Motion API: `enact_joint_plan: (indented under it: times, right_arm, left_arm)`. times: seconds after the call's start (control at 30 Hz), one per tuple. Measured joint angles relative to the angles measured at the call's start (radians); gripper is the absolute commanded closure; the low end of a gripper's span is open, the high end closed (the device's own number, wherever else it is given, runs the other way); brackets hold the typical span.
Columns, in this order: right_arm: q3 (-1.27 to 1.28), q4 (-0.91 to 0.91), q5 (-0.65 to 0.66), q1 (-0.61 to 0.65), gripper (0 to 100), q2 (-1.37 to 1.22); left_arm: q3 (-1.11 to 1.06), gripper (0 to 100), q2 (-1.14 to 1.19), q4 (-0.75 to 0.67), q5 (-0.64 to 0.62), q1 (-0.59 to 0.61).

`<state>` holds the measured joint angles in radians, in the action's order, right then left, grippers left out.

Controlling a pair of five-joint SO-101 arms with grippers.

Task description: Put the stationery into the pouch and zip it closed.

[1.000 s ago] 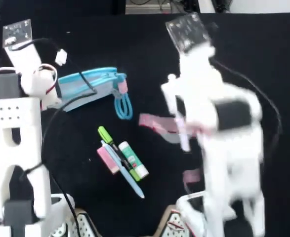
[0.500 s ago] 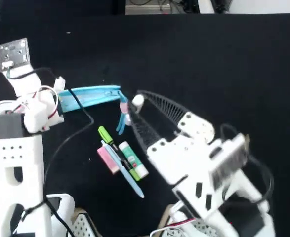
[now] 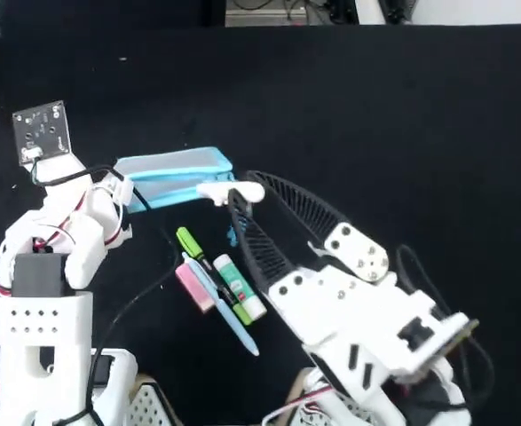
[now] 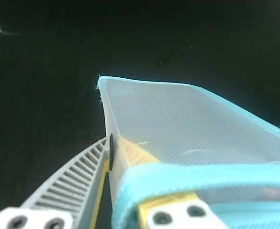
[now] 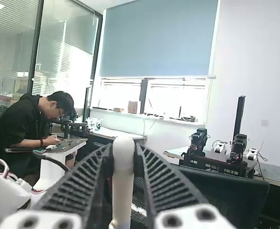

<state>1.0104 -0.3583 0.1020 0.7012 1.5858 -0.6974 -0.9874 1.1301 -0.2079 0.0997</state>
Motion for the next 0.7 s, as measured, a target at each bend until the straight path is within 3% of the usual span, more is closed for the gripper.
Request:
enact_joint_plan:
  times: [0.23,0.7]
  right_arm:
    - [0.097,0.170,0.000,0.000,98.8,-0.118]
    - [0.144,0.204,0.002,0.025,98.7,-0.272]
  left_arm:
    - [-0.002,97,-0.002,0.000,0.000,-0.052]
    - [0.040,97,0.152,-0.028,-0.037,-0.068]
